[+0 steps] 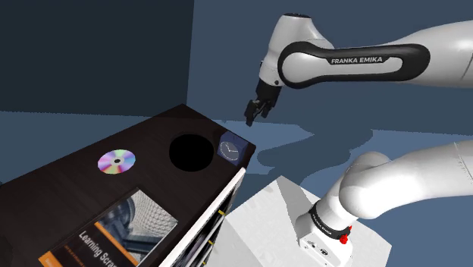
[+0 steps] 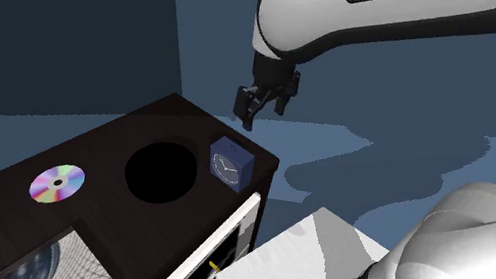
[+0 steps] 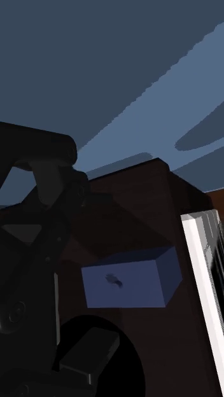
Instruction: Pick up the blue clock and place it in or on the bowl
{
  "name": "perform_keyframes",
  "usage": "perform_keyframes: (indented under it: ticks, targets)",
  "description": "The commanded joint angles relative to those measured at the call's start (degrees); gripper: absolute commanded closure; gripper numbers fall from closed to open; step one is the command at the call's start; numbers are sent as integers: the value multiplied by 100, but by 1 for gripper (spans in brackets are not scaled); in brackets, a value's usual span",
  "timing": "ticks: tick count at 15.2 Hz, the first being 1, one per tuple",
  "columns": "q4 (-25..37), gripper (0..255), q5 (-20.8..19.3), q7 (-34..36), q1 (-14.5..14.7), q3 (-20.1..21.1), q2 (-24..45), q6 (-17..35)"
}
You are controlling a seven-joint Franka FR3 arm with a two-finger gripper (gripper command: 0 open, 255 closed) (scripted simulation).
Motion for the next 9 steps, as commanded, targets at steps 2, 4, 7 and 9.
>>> perform_keyframes:
  ticks: [2, 4, 7, 9]
  targets:
    - [-86, 0, 110, 191, 94, 186, 547, 585]
    - [-105, 0, 156, 285, 140, 282, 910, 934]
    - [-92, 0, 189, 389, 184, 385, 1324, 1300]
    - [-174, 0, 180, 399, 179, 396, 1419, 1477]
